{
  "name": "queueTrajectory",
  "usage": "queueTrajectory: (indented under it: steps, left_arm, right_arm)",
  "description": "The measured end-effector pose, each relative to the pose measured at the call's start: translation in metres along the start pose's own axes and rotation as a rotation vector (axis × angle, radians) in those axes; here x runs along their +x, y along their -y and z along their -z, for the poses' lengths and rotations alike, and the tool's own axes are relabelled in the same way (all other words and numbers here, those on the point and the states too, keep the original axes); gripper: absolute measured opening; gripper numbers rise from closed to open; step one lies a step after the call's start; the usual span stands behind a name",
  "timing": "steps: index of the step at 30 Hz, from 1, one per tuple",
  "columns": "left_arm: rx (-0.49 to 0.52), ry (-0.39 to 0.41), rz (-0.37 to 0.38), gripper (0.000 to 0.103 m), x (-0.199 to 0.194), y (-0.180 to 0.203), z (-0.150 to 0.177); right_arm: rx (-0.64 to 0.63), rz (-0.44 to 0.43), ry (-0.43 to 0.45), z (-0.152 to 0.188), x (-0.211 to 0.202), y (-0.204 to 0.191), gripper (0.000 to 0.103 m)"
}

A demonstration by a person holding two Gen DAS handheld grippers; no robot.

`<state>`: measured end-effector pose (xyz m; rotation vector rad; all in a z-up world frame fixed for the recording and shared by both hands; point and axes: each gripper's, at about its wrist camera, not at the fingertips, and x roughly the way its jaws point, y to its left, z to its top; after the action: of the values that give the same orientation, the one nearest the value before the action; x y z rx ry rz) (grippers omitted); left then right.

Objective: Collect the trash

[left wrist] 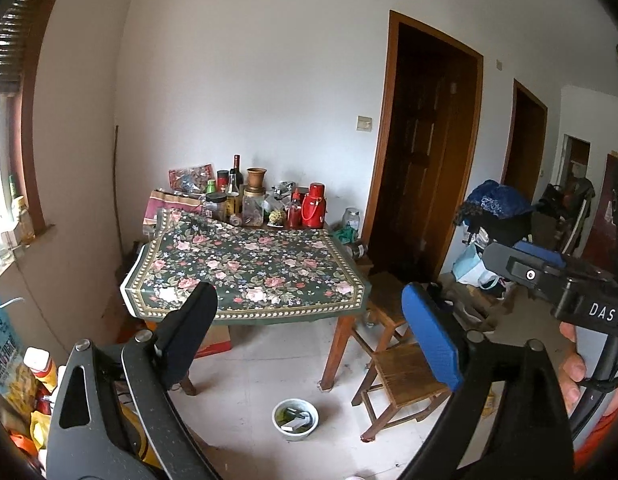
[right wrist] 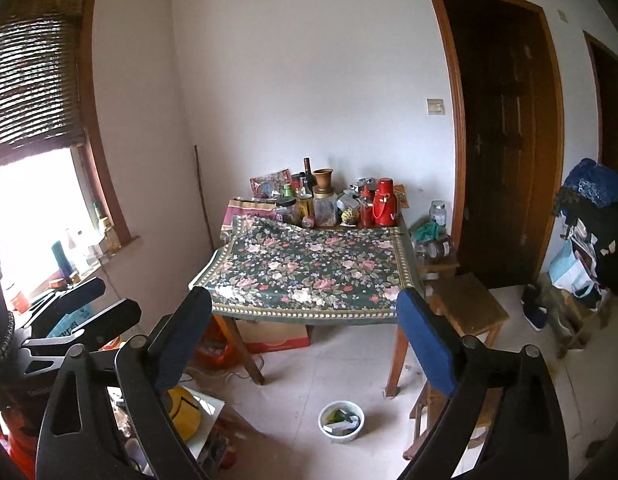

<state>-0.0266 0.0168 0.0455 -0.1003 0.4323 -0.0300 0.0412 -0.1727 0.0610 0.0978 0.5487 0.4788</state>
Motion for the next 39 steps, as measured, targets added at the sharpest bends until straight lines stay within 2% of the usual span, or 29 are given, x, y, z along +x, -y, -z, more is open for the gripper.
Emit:
queueTrajectory:
  steps: [20, 39]
  left_arm:
    - [0.009, 0.014, -0.019, 0.094, -0.008, 0.005, 0.005]
    - [-0.016, 0.019, -0.021, 0.099, -0.006, 0.004, 0.003]
  right_arm:
    - [-0.036, -0.019, -0.010, 0.005, -0.009, -0.003, 0.092]
    - [-0.048, -0.021, -0.019, 0.002, -0.012, -0.004, 0.092]
